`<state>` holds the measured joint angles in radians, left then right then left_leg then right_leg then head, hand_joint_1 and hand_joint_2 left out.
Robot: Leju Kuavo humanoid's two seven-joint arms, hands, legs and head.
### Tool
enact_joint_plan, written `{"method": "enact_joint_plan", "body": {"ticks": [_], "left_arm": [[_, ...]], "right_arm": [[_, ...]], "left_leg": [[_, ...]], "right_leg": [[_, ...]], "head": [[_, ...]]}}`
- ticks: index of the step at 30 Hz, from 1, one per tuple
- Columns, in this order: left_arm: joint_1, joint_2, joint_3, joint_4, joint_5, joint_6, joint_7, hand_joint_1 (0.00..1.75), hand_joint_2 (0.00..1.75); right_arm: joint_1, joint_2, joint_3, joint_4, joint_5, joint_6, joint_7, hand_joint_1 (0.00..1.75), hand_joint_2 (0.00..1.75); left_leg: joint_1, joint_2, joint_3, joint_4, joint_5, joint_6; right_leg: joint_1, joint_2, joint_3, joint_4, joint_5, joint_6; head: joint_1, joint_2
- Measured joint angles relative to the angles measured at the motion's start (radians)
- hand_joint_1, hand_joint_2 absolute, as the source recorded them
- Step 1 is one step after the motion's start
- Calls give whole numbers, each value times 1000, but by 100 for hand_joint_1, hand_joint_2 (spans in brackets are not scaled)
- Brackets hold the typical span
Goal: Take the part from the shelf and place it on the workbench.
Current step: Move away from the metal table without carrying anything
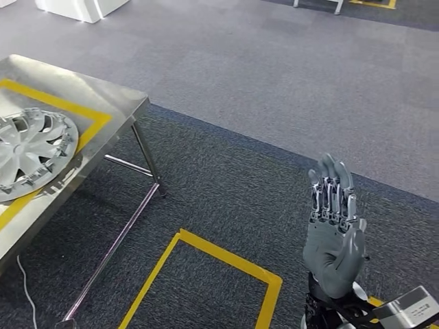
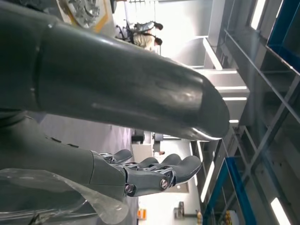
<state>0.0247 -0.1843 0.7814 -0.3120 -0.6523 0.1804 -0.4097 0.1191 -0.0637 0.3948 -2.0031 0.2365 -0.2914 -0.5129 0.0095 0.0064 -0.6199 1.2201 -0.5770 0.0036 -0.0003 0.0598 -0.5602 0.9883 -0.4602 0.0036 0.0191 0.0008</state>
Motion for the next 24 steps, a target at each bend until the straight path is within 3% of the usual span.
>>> {"method": "enact_joint_plan", "body": {"ticks": [2,4,6,7,9,11,13,14,15,17,19,22,24], "left_arm": [[0,1,0,0,0,0,0,0,0],[-1,1,0,0,-1,0,0,0,0],[-2,-1,1,0,-1,0,0,0,0],[-3,-2,1,-1,-1,0,0,0,0],[-2,-3,2,-2,-2,1,0,0,0],[1,-2,2,-4,-6,2,0,0,0],[3,-3,3,-5,-10,2,0,0,0],[3,-3,3,-5,-13,2,0,0,0],[3,-4,4,-5,-15,2,0,0,0],[1,-5,4,-5,-19,2,0,0,0],[1,-7,6,-5,-23,1,0,0,0],[-2,-9,9,-6,-29,1,0,0,0],[-3,-10,10,-7,-30,1,-1,0,0]], "right_arm": [[0,0,0,0,0,0,0,0,0],[-1,0,0,0,0,0,0,0,0],[1,0,0,0,-1,-1,0,0,0],[3,0,0,0,-2,-1,0,0,0],[4,0,0,0,-3,-3,0,0,0],[4,0,0,0,-4,-3,0,0,0],[8,0,0,0,-6,-4,-1,0,0],[9,0,0,0,-6,-5,-1,0,0],[10,0,0,0,-7,-5,-1,0,0],[10,0,-1,0,-8,-6,-1,0,0],[9,0,-1,0,-9,-7,-2,0,0],[11,0,-2,0,-11,-6,-4,0,0],[11,0,-3,-1,-12,-5,-6,0,0]], "left_leg": [[1,-45,52,-127,67,10],[1,-79,78,-195,85,14],[0,-68,80,-206,82,16],[1,-57,81,-211,86,21],[4,-32,83,-220,91,31],[2,-5,82,-221,92,36],[0,23,82,-221,91,37],[0,37,82,-221,91,36],[0,49,83,-221,89,34],[-3,69,88,-220,85,26],[-7,85,92,-217,81,16],[-4,100,96,-214,76,0],[0,64,79,-167,39,-9]], "right_leg": [[0,24,-2,5,0,3],[-2,45,-13,11,2,12],[-6,64,-27,11,7,25],[-7,56,-34,16,5,31],[-5,9,-65,71,-29,39],[-7,-40,-124,200,-94,45],[-11,-52,-169,297,-124,52],[-12,-56,-163,289,-111,54],[-14,-64,-135,240,-83,55],[-13,-101,-49,91,-28,53],[-8,-122,-3,13,-12,42],[-3,-96,-4,7,-8,21],[-7,-77,-3,2,-3,8]], "head": [[0,0],[1,0],[0,0],[0,0],[5,0],[9,0],[10,0],[10,0],[10,0],[10,0],[7,0],[6,0],[3,0]]}}
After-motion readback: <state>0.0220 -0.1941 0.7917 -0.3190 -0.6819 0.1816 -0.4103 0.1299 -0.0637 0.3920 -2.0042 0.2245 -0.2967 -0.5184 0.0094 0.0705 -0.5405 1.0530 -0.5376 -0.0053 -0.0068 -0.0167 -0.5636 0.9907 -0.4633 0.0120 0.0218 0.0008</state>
